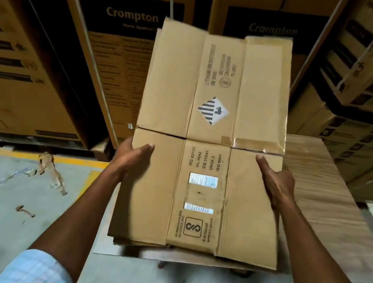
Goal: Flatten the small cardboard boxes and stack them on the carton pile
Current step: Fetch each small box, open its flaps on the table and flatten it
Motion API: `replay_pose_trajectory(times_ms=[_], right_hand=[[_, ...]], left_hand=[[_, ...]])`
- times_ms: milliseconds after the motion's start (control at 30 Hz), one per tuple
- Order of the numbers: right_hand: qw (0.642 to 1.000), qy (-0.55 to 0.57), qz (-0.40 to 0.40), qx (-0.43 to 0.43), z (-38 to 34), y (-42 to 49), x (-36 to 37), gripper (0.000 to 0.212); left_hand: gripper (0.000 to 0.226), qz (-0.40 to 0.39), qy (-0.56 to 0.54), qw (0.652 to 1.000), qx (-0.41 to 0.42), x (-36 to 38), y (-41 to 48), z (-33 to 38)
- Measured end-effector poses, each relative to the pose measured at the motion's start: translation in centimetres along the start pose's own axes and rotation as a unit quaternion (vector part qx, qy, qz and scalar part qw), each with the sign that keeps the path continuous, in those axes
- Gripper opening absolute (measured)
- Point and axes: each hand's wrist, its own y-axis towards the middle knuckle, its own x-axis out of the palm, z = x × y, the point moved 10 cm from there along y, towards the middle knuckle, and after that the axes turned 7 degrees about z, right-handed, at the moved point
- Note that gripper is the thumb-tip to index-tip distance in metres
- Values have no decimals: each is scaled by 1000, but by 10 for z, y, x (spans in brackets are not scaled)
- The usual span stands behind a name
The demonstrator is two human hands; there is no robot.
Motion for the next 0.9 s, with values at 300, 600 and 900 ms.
replay_pose_trajectory(times_ms=[300,600,900], right_hand=[[991,-34,112,-69,-6,-1,-6,96],[986,-33,-103,130,57,-20,13,115],[960,-97,-205,165,181,-3,51,124]], left_hand=[[41,47,37,995,81,-11,-10,10],[41,27,50,997,-60,-9,-33,-36],[109,14,185,975,-125,-7,-42,-148]])
